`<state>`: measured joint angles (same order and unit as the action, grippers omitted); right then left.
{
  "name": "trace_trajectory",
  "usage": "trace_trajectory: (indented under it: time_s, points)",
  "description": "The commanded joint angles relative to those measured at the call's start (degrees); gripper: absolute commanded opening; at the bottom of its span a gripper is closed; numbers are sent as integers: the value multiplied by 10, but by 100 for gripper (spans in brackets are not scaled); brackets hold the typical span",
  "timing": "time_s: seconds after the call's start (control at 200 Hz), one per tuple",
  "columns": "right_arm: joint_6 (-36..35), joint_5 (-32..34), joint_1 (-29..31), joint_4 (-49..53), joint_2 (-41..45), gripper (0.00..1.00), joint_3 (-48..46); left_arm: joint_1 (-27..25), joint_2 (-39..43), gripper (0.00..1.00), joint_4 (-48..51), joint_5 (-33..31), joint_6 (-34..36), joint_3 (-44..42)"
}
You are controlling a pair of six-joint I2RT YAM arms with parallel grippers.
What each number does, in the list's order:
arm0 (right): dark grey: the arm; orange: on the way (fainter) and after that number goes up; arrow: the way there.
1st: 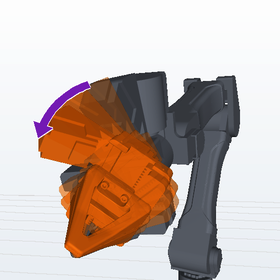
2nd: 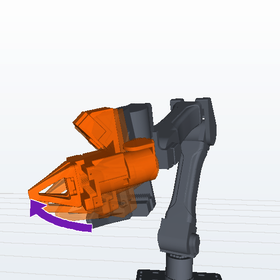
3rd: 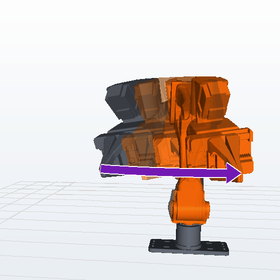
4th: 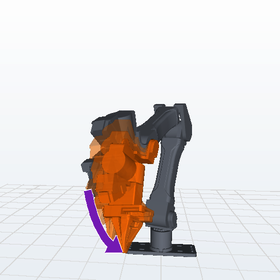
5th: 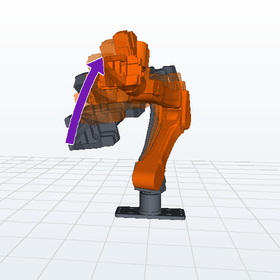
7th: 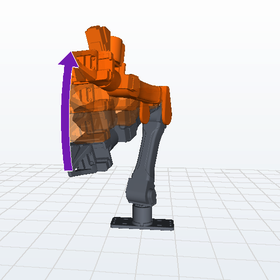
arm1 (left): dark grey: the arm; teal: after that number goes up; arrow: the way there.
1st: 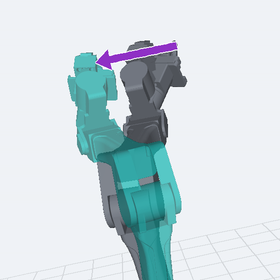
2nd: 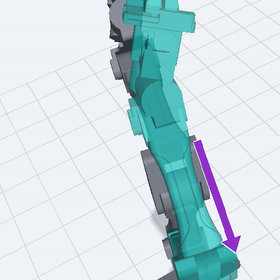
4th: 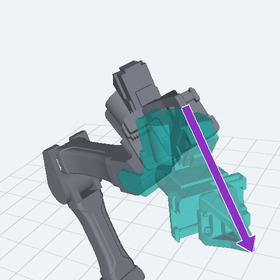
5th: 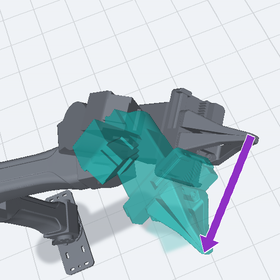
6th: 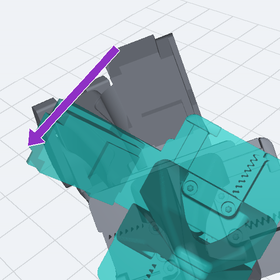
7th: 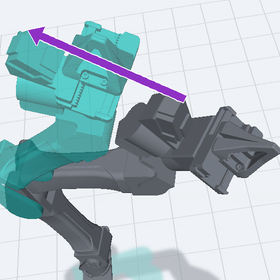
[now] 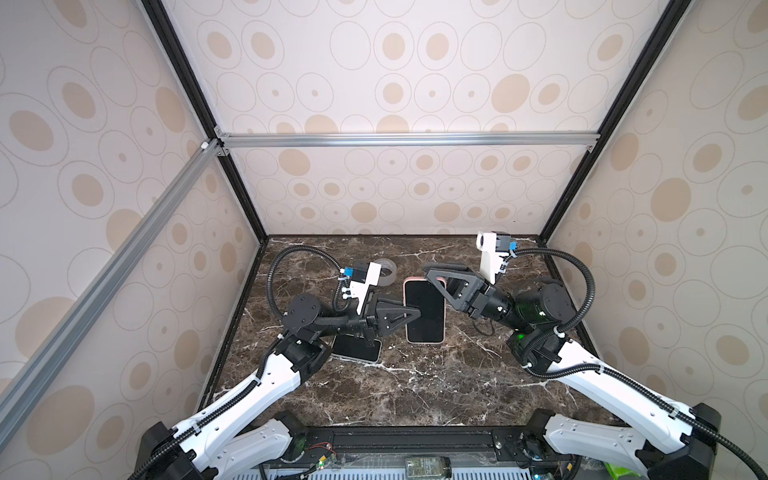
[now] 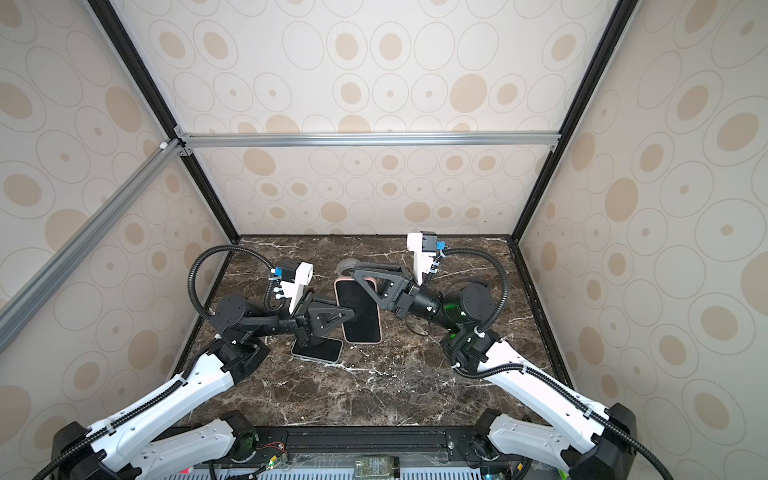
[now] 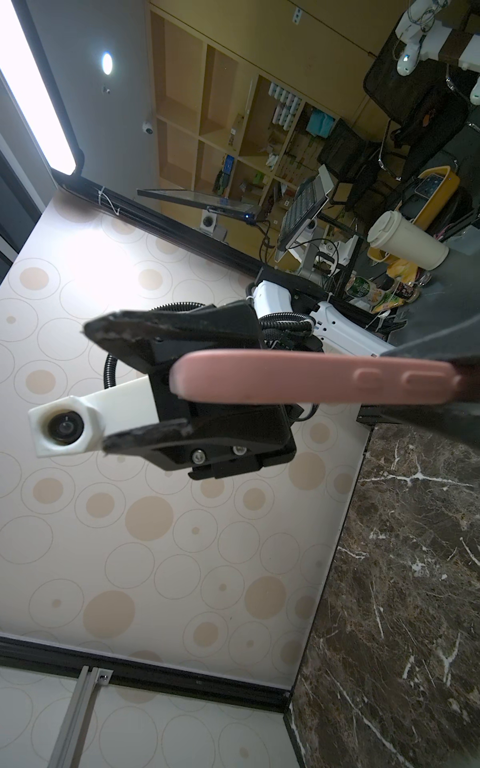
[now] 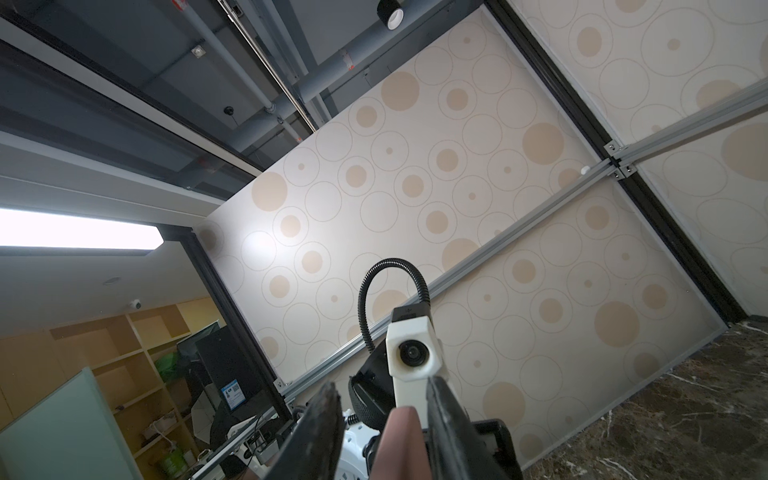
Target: Take the phone out of the phone case
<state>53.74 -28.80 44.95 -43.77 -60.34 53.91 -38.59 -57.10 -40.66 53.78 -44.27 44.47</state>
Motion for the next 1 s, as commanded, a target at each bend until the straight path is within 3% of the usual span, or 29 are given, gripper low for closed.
trace_trajectory:
  time_s: [0.0,0.47,0.755,0.995]
  points:
    - [14,5,3,-57,15,34,-9,-2,6,0,-40,0,-11,8]
    - [33,-1,4,-69,6,19,-7,-2,9,0,-41,-2,-10,4]
    - [53,0,3,-84,6,27,-12,-2,8,0,-40,-3,-4,4]
    - [64,-3,4,-86,2,16,-12,-2,8,0,-41,-1,-4,2]
